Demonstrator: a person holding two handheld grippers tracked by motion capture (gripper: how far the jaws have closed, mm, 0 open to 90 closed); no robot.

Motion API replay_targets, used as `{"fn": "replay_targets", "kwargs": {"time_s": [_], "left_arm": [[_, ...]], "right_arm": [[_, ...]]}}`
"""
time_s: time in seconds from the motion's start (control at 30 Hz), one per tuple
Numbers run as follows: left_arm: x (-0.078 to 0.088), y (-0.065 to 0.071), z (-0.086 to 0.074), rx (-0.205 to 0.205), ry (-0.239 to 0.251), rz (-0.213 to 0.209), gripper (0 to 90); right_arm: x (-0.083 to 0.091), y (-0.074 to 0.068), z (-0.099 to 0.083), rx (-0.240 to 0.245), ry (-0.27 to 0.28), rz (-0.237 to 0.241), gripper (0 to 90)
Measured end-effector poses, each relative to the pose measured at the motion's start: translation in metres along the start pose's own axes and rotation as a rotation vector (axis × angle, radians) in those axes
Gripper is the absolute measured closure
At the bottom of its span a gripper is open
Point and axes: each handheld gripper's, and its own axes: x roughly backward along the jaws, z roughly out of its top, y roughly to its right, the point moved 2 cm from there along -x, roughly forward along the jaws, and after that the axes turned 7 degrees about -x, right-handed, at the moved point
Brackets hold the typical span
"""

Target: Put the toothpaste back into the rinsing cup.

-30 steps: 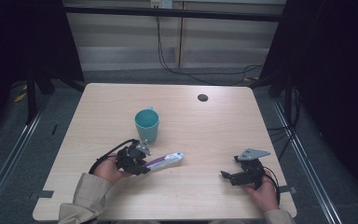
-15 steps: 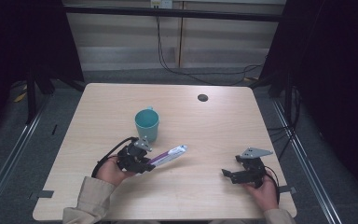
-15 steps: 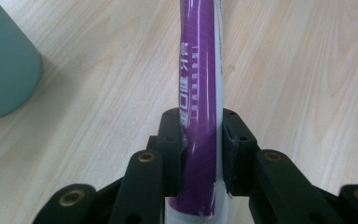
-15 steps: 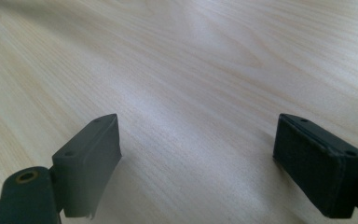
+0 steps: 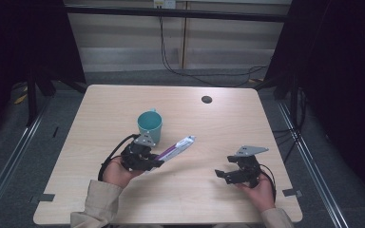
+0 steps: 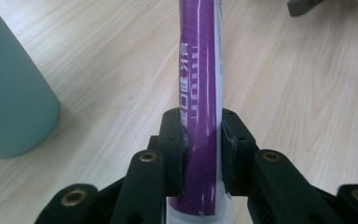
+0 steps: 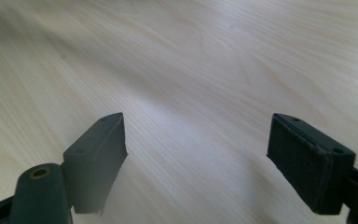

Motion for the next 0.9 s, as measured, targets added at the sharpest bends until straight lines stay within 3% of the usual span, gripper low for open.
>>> {"fn": "replay_targets", "kwargs": {"time_s": [0.17, 0.27, 0.43, 0.67, 0.9], "left_arm": [[-0.002, 0.003, 0.005, 0.010, 0.045, -0.002, 73.9], [-0.006, 0.005, 0.010, 0.012, 0.074, -0.009, 73.9], [-0.013, 0.010, 0.017, 0.006, 0.084, -0.021, 73.9], [-0.025, 0.018, 0.026, 0.002, 0.109, -0.040, 74.0], [-0.033, 0.026, 0.034, -0.012, 0.119, -0.061, 73.9]], "right_arm": [[-0.003, -0.010, 0.014, -0.012, -0.008, 0.058, 27.3], [-0.003, -0.014, 0.020, -0.011, 0.005, 0.074, 27.4], [-0.003, -0.021, 0.034, -0.050, 0.037, 0.144, 28.6], [-0.006, -0.024, 0.043, -0.089, 0.052, 0.202, 29.4], [-0.011, -0.034, 0.055, -0.086, 0.072, 0.248, 30.5]]}}
